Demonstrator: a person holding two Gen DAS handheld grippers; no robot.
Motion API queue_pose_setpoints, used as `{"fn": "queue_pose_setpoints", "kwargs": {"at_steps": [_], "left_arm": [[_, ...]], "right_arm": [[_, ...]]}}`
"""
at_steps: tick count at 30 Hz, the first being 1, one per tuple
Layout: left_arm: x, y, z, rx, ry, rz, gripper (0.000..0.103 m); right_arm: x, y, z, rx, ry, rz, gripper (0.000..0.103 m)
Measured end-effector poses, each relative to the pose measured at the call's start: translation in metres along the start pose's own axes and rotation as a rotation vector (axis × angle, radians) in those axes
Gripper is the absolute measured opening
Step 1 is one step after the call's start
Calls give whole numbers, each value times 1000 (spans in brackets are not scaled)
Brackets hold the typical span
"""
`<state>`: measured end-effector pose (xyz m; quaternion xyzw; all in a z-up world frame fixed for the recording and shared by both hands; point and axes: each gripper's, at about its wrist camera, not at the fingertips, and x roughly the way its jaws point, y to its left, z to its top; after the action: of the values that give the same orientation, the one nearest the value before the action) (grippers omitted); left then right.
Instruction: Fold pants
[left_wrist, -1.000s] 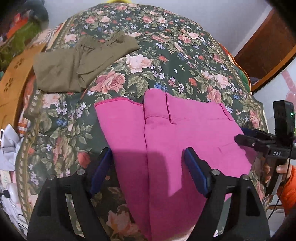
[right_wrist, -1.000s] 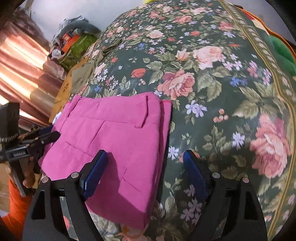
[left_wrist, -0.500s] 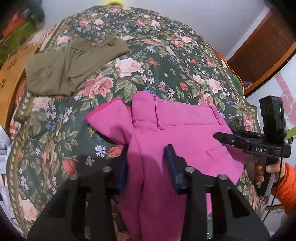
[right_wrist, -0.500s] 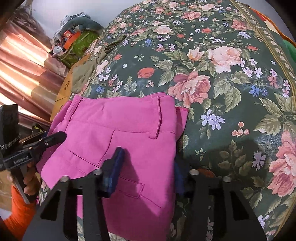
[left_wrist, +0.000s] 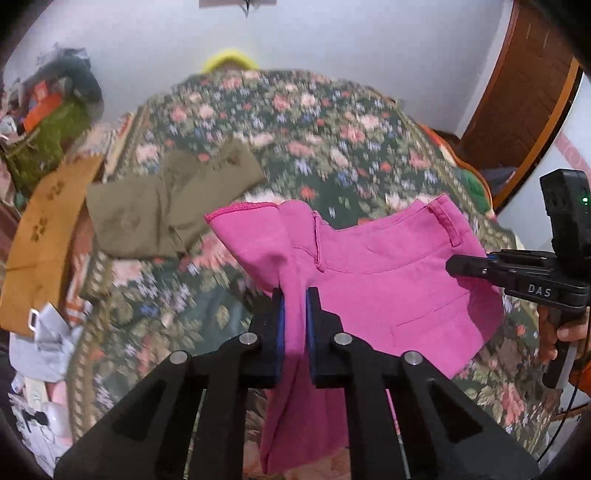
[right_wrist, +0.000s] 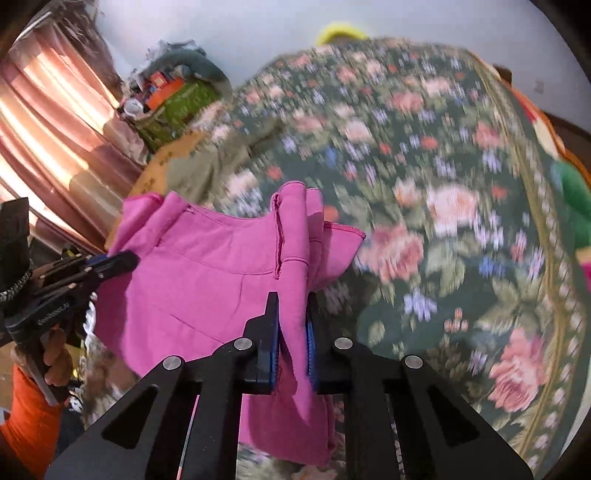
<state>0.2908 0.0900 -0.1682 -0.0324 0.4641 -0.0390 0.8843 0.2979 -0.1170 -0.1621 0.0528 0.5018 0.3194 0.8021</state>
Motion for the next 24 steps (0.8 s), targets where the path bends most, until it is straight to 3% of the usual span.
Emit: {"fn": "queue_pose_setpoints", "kwargs": {"at_steps": [13,24], "left_arm": [[-50,55,69,-22,-175,113,9],[-14,129,108,-78,-184,219,8]], "right_arm": [[-14,64,80,-105,-174,28,11],[43,98,135,-160,-199,25,11]]}}
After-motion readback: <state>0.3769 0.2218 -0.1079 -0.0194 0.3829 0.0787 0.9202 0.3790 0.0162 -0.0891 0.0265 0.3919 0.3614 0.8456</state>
